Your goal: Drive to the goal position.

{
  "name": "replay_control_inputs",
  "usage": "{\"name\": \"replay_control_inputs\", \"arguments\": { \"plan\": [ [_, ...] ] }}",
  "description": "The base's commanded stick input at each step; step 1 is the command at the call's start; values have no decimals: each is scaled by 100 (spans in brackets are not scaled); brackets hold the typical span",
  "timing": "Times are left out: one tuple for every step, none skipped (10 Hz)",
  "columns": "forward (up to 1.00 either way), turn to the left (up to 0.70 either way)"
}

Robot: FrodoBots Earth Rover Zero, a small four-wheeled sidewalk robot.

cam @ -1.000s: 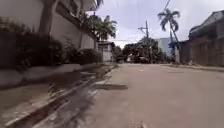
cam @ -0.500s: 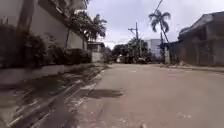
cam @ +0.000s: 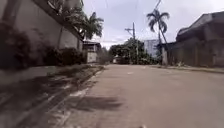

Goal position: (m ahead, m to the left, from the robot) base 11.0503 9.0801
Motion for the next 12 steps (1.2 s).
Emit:
{"name": "replay_control_inputs", "arguments": {
  "plan": [
    [100, 0],
    [100, 0],
    [100, 0],
    [100, 0],
    [100, 0],
    [100, -12],
    [100, -38],
    [100, -39],
    [100, -38],
    [100, -19],
    [100, -4],
    [100, 0]
  ]
}}
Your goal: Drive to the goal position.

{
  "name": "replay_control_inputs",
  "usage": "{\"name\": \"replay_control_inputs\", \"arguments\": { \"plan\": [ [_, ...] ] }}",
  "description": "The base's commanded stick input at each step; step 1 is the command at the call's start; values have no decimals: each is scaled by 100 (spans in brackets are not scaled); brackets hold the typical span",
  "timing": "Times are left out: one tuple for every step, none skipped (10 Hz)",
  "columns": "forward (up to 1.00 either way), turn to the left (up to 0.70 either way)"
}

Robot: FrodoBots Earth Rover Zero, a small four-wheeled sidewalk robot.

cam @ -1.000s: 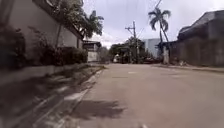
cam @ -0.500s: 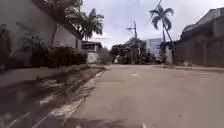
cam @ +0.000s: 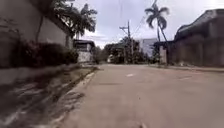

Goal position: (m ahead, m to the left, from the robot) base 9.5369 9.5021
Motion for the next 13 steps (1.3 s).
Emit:
{"name": "replay_control_inputs", "arguments": {
  "plan": [
    [100, 0],
    [100, 0],
    [100, 0],
    [100, 0],
    [100, 0],
    [100, 0],
    [100, 0],
    [100, 0],
    [100, 0],
    [100, 0],
    [100, 0],
    [100, 0],
    [100, 0]
  ]
}}
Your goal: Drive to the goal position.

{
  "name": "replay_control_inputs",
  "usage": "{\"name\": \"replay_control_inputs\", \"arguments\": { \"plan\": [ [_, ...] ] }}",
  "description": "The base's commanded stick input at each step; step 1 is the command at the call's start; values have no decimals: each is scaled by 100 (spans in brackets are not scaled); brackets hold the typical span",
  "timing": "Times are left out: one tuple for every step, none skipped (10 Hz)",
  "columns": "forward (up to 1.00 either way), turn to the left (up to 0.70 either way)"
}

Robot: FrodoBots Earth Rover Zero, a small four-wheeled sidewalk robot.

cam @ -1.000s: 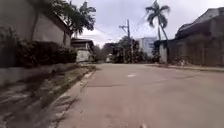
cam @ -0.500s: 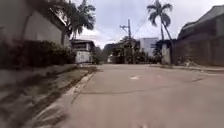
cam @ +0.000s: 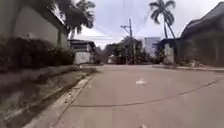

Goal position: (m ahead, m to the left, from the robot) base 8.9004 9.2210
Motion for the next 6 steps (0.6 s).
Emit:
{"name": "replay_control_inputs", "arguments": {
  "plan": [
    [100, 0],
    [100, 0],
    [100, 0],
    [100, 0],
    [100, 0],
    [100, 0]
  ]
}}
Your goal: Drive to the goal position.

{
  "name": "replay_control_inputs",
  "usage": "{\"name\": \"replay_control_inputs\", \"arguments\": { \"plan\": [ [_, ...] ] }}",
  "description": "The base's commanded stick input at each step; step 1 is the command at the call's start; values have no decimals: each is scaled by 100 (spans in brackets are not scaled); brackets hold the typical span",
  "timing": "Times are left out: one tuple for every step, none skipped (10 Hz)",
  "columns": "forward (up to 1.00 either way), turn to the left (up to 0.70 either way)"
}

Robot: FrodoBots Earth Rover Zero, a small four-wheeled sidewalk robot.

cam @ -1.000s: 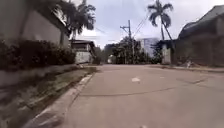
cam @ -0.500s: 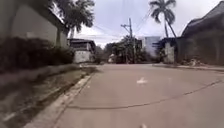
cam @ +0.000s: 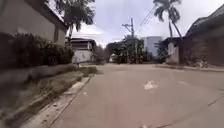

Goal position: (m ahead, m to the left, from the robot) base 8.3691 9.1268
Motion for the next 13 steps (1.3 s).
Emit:
{"name": "replay_control_inputs", "arguments": {
  "plan": [
    [100, 0],
    [100, 0],
    [100, 0],
    [100, -15],
    [100, -40],
    [100, -40],
    [100, -39],
    [100, -7],
    [100, -3],
    [100, 0],
    [100, 0],
    [100, 0],
    [100, 0]
  ]
}}
